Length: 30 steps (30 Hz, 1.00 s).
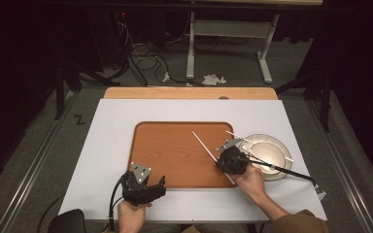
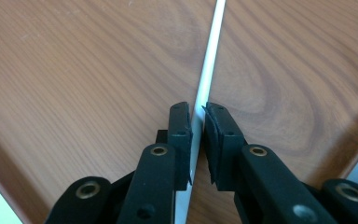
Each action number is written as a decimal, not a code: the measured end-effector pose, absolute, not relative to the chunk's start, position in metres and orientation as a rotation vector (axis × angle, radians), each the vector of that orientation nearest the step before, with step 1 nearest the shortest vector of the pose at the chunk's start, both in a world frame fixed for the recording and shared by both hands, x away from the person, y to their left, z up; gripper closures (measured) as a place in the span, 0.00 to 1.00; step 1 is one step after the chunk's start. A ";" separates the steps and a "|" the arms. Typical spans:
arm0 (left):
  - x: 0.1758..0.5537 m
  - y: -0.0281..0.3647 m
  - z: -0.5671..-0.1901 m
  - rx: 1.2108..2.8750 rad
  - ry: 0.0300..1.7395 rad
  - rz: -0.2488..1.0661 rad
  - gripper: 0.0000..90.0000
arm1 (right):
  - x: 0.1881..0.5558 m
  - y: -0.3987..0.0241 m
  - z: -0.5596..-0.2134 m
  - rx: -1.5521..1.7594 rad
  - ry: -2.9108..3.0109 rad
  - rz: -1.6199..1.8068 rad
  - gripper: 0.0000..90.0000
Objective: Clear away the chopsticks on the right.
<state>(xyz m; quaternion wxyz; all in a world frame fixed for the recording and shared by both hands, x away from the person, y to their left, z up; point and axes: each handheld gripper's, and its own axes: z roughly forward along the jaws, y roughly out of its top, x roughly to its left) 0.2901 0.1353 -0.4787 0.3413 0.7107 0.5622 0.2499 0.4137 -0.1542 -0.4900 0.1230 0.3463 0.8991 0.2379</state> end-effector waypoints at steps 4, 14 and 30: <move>0.290 0.133 -0.480 1.866 1.429 0.644 0.18 | 0.412 -0.155 -0.486 1.001 2.621 0.741 0.84; 0.293 0.125 -0.481 1.897 1.344 0.605 0.18 | 0.399 -0.163 -0.471 0.917 2.618 0.901 0.74; 0.307 0.111 -0.479 1.925 1.312 0.605 0.18 | 0.367 -0.189 -0.445 0.859 2.521 1.008 0.67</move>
